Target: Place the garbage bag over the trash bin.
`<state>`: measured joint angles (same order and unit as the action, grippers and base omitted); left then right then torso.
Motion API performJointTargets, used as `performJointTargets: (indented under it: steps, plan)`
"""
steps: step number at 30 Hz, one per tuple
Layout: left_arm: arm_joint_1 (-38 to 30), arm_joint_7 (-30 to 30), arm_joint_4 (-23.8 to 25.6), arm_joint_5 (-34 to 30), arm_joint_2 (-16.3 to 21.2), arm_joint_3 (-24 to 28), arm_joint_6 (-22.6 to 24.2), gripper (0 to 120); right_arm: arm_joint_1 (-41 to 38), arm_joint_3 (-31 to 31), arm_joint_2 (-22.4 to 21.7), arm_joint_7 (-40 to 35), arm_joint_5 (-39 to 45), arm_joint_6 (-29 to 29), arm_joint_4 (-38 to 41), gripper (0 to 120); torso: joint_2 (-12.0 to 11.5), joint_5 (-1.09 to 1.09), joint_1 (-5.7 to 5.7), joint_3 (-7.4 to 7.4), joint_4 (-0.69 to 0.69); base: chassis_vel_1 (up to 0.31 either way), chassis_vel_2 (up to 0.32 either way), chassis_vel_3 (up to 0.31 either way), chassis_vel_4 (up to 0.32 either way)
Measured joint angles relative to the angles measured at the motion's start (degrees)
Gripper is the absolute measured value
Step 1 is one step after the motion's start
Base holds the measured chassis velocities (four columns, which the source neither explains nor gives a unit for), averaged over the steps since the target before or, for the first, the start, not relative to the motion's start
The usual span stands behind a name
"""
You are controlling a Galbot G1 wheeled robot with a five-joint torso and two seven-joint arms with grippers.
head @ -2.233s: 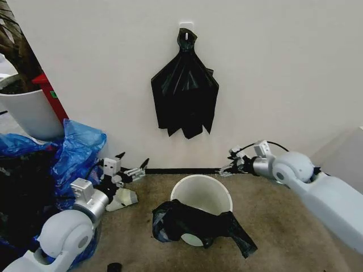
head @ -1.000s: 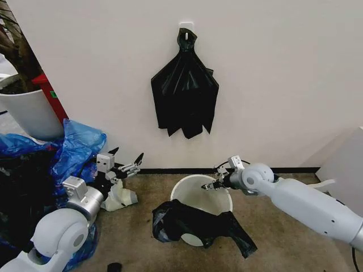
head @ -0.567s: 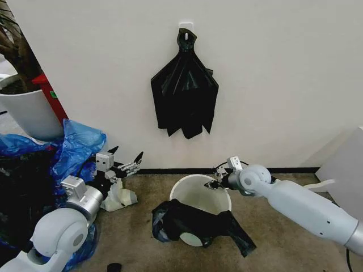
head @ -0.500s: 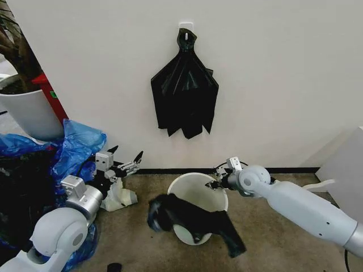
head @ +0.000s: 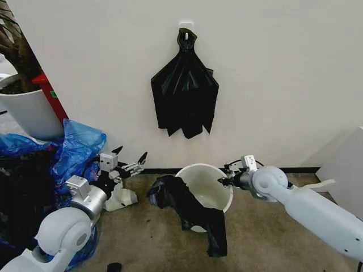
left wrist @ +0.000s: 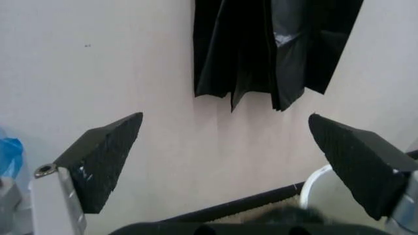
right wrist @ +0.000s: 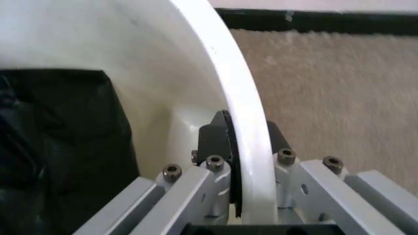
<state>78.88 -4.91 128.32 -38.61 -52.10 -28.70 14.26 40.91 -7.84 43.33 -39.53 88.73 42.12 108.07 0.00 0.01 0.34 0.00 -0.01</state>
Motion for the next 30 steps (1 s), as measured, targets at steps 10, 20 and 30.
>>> performJointTargets:
  steps: [10,20,30]
  plan:
    - [-1.40,-3.54,-1.47,-0.50,-0.97,1.99,-0.91,100,11.23,15.41,8.00,-28.76,15.41,-7.36,9.21,0,0.00,-0.01,0.00,0.00,-0.01,0.000,0.000,0.000,0.000]
    - [-0.20,-3.56,-1.47,0.66,-2.03,2.67,-1.15,100,14.23,16.39,12.97,-40.77,14.68,-17.54,13.63,0,0.00,-0.02,0.00,0.00,-0.01,0.000,0.000,0.000,0.000]
    - [1.18,-2.71,-1.57,1.90,-3.64,2.13,-2.49,100,16.11,10.93,19.68,-42.18,0.91,-23.38,10.85,0,0.00,-0.02,0.00,0.00,-0.01,0.000,0.000,0.000,0.000]
